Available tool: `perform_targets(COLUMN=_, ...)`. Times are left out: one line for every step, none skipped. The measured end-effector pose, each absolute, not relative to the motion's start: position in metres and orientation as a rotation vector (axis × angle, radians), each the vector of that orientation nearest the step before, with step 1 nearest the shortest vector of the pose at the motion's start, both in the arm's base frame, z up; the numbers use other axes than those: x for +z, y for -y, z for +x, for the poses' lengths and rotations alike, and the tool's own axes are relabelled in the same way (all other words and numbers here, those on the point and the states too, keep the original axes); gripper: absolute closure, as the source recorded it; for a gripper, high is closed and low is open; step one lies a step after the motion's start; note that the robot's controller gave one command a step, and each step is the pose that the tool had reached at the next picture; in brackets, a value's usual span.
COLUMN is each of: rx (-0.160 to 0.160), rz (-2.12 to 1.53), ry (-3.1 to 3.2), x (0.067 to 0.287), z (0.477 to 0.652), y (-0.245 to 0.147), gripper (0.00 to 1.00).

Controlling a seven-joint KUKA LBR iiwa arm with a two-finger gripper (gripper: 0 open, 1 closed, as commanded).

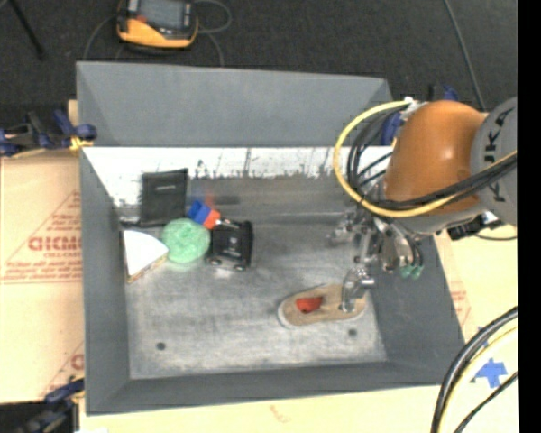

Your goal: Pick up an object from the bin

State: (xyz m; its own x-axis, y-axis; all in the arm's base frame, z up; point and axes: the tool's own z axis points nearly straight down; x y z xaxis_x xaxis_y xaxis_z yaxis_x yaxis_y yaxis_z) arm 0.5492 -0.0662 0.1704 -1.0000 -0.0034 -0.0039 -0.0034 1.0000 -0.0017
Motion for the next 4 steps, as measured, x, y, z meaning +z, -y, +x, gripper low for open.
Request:
perform_targets(rx=-0.003, rz=-0.006, ry=-3.138, x=0.17, z=0.549, y=0.066, gripper=0.0)
perform_targets(rx=-0.005, rz=-0.051, ry=-3.099, x=0.083, z=0.529, y=0.069, gripper=1.0)
perform_targets(rx=-0.005, rz=-0.052, ry=-3.099, x=0.083, z=0.529, y=0.069, gripper=1.0)
perform_targets(rx=-0.001, rz=-0.046, ry=-3.13, x=0.108, z=0.523, y=0.066, gripper=1.0)
